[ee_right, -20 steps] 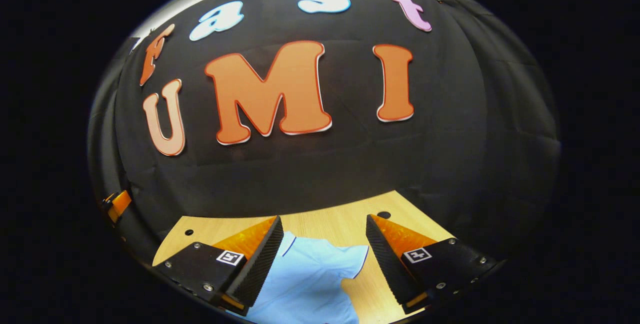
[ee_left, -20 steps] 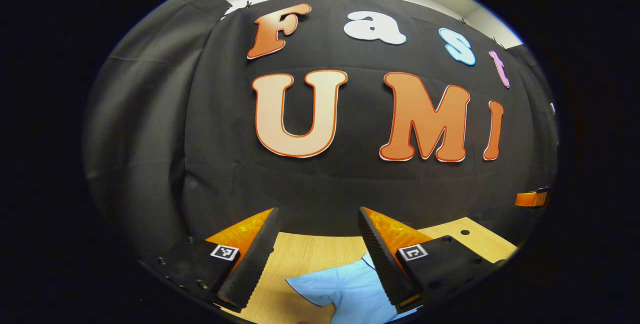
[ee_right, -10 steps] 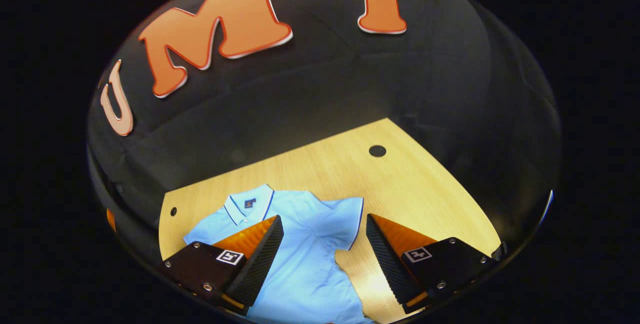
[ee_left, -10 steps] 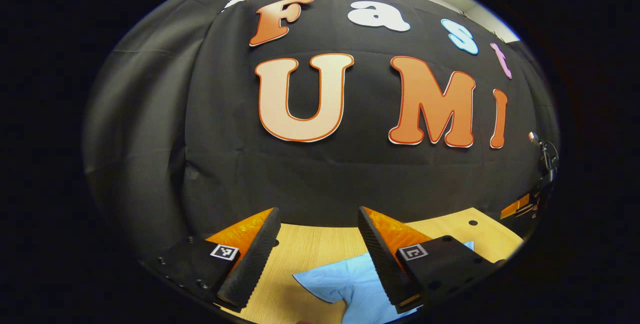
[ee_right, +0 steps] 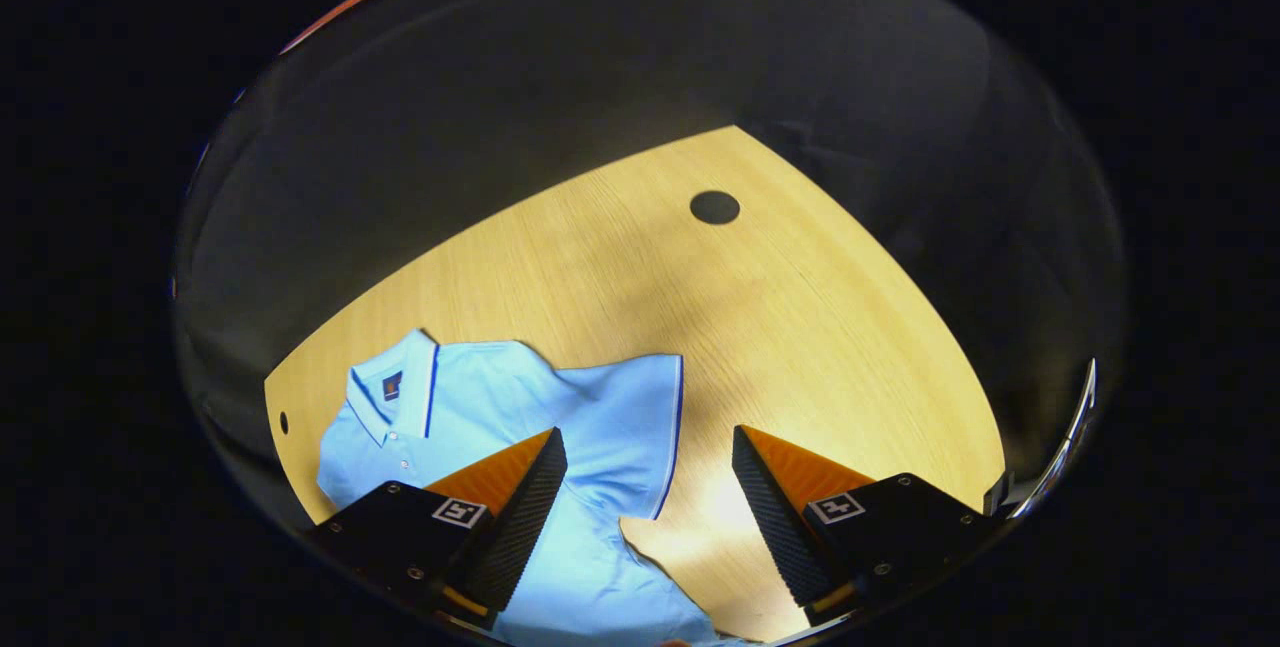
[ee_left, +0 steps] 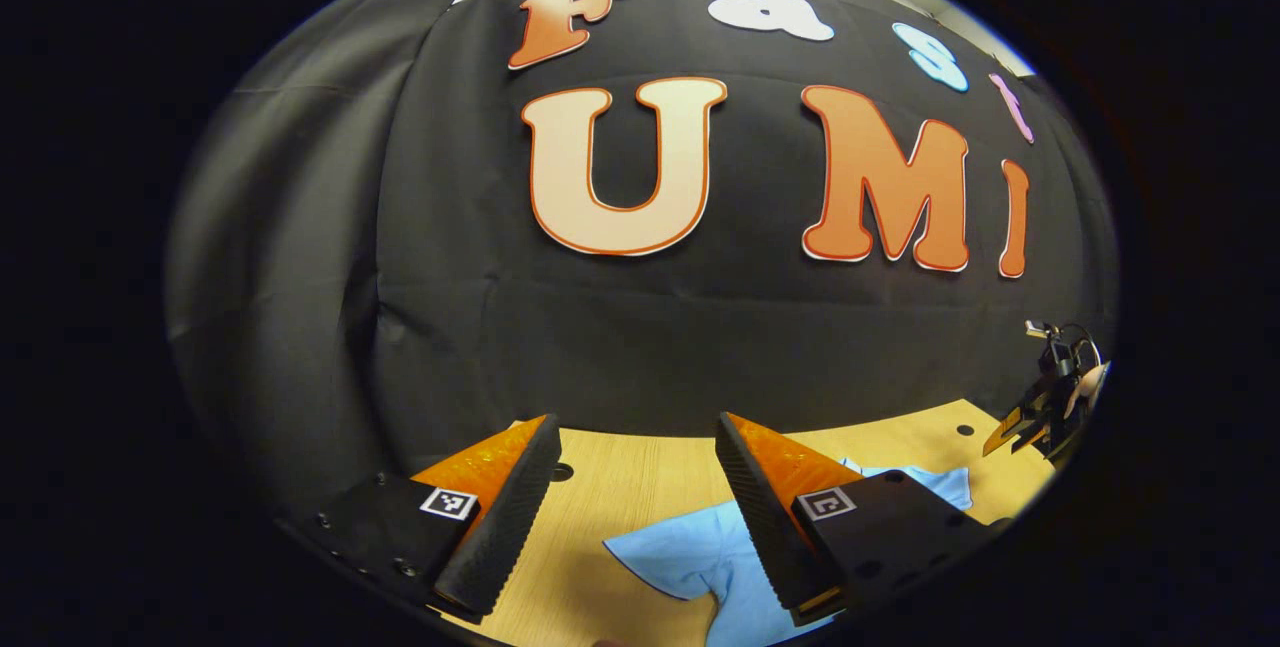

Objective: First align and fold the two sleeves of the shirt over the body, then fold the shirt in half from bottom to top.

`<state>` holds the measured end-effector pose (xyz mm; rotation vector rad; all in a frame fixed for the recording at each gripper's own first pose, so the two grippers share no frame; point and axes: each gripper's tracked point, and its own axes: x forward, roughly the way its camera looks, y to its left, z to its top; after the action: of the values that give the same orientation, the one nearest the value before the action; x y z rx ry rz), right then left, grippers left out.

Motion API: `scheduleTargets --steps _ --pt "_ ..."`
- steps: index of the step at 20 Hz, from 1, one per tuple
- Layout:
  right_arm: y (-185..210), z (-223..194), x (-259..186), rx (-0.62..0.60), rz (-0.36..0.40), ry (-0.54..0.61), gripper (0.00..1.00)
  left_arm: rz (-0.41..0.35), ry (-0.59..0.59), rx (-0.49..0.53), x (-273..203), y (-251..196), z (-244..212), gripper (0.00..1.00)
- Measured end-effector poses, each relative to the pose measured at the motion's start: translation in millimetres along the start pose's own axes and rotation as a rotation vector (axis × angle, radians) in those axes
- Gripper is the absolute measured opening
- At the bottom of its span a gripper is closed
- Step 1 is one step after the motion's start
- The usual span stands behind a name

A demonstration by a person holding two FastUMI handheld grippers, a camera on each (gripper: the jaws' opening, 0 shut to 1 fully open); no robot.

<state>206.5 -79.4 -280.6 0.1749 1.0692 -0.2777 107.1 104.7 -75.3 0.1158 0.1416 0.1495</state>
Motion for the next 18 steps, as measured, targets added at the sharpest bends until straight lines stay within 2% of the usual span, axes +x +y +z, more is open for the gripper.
scheduleTargets --steps 5,11,18 --pt "-17 -10 42 -0.006 -0.069 0.093 1.0 0.016 0.035 0.007 7 6 -15 1.0" --pt "-13 -21 62 -0.009 -0.083 0.16 0.99 0.023 0.06 0.016 10 6 -26 1.0" --pt "-12 -26 72 -0.017 -0.085 0.181 0.84 0.04 0.072 0.026 2 13 -31 1.0"
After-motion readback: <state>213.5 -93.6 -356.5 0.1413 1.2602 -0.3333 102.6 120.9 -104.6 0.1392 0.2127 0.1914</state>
